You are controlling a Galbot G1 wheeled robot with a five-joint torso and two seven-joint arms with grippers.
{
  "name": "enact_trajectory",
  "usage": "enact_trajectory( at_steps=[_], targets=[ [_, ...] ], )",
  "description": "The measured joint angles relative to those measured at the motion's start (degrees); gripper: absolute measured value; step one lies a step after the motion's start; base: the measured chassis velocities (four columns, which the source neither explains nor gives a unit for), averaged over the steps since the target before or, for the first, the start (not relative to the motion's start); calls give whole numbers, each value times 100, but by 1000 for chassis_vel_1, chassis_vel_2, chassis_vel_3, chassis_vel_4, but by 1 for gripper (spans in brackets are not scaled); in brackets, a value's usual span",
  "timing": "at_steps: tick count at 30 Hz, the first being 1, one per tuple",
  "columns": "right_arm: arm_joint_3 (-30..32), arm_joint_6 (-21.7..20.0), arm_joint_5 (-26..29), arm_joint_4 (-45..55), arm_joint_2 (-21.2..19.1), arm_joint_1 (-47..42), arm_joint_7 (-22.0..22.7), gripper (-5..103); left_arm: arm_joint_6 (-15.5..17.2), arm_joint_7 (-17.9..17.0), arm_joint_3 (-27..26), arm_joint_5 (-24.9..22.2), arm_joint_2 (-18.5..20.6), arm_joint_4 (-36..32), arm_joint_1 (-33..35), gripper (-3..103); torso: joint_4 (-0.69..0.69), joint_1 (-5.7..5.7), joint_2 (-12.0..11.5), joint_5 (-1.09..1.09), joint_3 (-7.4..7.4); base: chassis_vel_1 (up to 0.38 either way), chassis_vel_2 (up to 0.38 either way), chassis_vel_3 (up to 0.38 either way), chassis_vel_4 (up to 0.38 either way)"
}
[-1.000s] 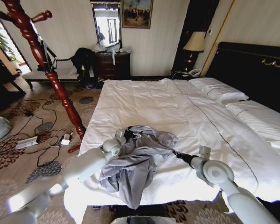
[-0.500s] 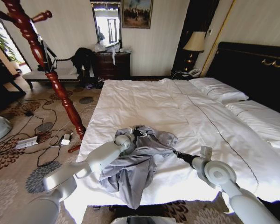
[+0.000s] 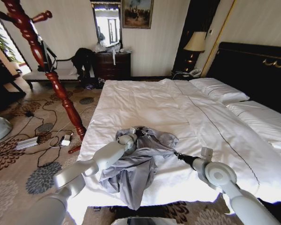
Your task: Pick up the clothes from the bed and hang them on the clothes hanger.
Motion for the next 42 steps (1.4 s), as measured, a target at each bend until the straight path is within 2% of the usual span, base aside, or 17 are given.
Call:
enact_trajectory(
  at_steps=[16,20,21,24,25,26,29,30,31,33,36,42],
  targets=[
    [-27,10,-59,-21,26,7,-9,0,-2,22,103,253,65,156,-39,58,0,0,0,0,0,0,0,0,0],
    [-9,13,-68,-30,27,-9,-9,0,-2,30,89,301,68,225,-36,55,0,0,0,0,0,0,0,0,0],
    [1,15,-69,-30,27,-17,-9,0,-1,36,77,311,67,244,-36,53,0,0,0,0,0,0,0,0,0],
    [6,18,-71,-34,38,-14,-9,0,2,62,83,328,59,274,-53,38,0,0,1,0,0,0,0,0,0],
    [6,18,-71,-34,38,-14,-9,0,2,62,83,328,59,274,-53,38,0,0,1,0,0,0,0,0,0],
    [-1,22,-71,-34,48,2,-8,0,2,73,101,328,50,288,-59,32,0,0,0,0,0,0,0,0,0],
    [-17,26,-72,-34,55,11,-7,0,2,79,123,327,48,301,-59,27,0,0,1,0,0,0,0,0,0],
    [-22,28,-73,-29,56,9,-6,0,3,91,155,325,55,304,-58,16,0,0,0,0,0,0,0,0,0],
    [-21,28,-73,-23,56,4,-6,0,2,96,167,325,62,304,-58,16,0,0,1,0,0,0,0,0,0],
    [-16,30,-73,-6,54,-18,-6,0,-10,105,190,356,76,317,-61,6,0,0,0,0,0,0,0,0,0],
    [-11,31,-73,4,50,-35,-6,0,-31,105,184,377,65,359,-84,1,0,0,0,0,0,0,0,0,0],
    [-39,35,-74,50,54,-11,-3,0,-53,102,85,379,105,242,-82,0,0,0,0,0,0,0,0,0,0]
  ],
)
